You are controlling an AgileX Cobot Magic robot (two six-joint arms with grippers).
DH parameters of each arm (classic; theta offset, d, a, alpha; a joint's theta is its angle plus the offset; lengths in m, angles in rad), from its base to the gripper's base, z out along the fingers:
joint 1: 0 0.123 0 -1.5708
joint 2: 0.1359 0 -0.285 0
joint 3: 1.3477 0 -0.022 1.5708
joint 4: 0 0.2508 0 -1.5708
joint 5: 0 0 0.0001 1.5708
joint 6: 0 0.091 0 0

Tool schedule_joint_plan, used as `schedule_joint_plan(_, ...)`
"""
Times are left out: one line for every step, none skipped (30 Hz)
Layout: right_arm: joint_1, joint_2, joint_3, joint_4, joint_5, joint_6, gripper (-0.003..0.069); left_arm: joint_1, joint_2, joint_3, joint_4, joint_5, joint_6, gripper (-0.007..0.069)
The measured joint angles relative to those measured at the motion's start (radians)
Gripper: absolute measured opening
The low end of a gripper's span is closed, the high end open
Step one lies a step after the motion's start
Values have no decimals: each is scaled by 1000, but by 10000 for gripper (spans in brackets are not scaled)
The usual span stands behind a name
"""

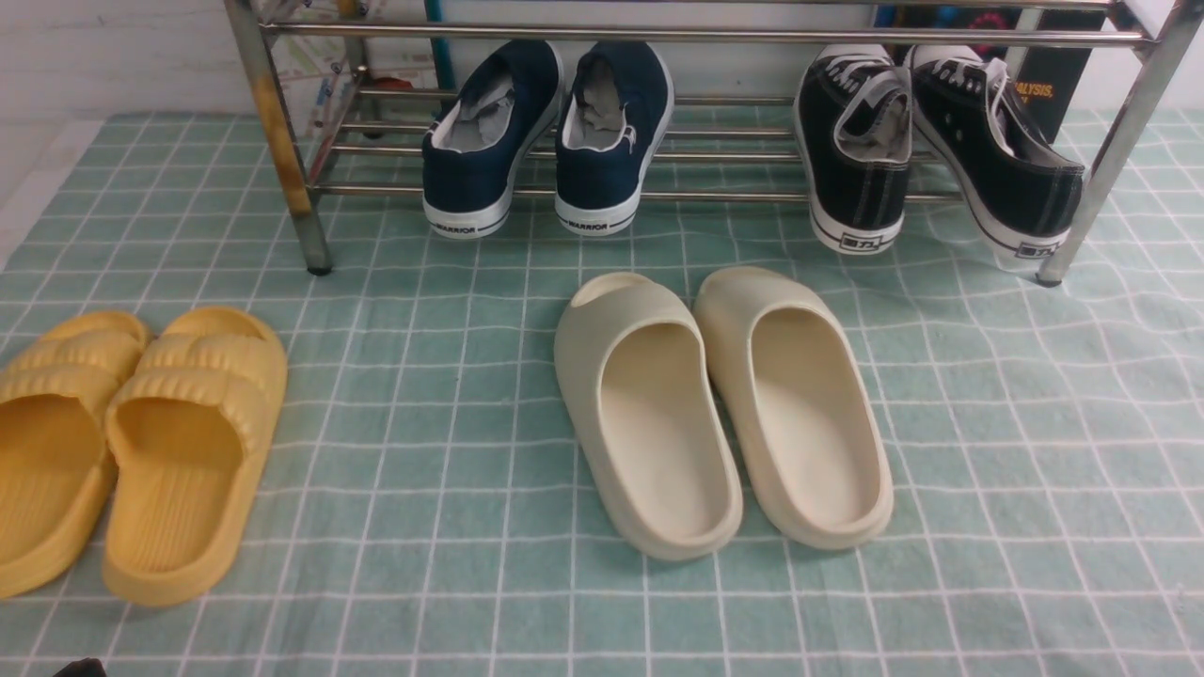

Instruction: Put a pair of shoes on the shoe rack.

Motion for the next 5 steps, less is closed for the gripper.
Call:
schedule_joint_plan(0,0,0,0,0,0,239,0,0,0,0,0,0,-11)
schedule_joint_plan(0,0,0,0,0,0,239,0,0,0,0,0,0,-10)
schedule_joint_plan(0,0,0,0,0,0,239,0,0,0,0,0,0,-10)
schedule_joint_plan(0,0,0,0,0,0,239,0,0,0,0,0,0,-9)
schedule_joint_plan(0,0,0,0,0,0,239,0,0,0,0,0,0,-10)
